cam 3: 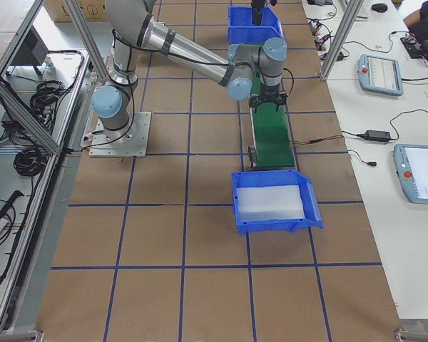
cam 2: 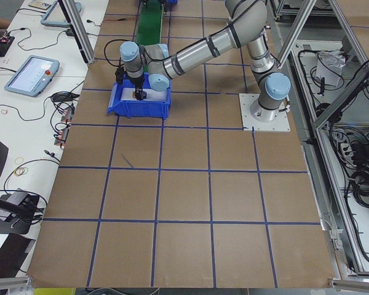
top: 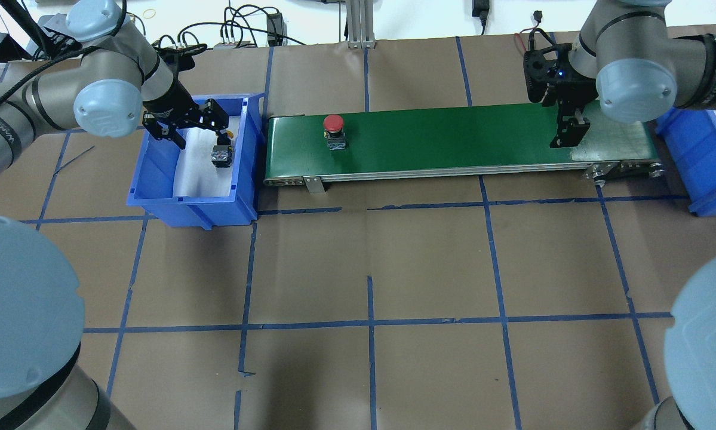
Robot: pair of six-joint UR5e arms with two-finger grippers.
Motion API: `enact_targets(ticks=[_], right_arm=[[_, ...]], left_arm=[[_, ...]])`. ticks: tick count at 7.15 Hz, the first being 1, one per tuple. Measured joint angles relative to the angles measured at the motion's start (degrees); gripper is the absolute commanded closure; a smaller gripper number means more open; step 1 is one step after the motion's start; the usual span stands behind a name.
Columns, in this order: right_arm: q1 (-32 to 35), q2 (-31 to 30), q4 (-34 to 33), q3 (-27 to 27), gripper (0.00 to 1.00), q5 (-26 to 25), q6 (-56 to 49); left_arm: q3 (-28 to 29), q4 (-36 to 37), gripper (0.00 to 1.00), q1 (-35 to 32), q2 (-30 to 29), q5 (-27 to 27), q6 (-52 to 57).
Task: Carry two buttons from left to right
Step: 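Grasp the yellow button in the bin with the left gripper and lift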
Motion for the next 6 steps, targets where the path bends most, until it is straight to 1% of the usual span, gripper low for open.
enact_targets(ticks=[1,3,4,5,6], right_arm=[[0.00,0.04,-0.08,0.00,0.00,0.01,-0.08],[0.05,0.09,-0.12,0.02,0.00,0.02,-0.09],[0.05,0.09,-0.23,0.05,0.00,0.02,-0.08],[0.03,0.10,-0.42,0.08,0.00,0.02,-0.08],[0.02,0.13,-0.51,0.12,0.00,0.02,-0.08]], left_arm=[[-0.14,0.09,0.02,0.00,-0.53,-0.66,0.02],[-0.29,0.15,0.08,0.00,-1.05,-0.93,0.05],[-0.35,0.18,0.08,0.00,-1.21,-0.93,0.05],[-0.42,0.18,0.12,0.00,-1.38,-0.93,0.04],[-0.46,0.17,0.27,0.00,-1.51,-0.97,0.04]])
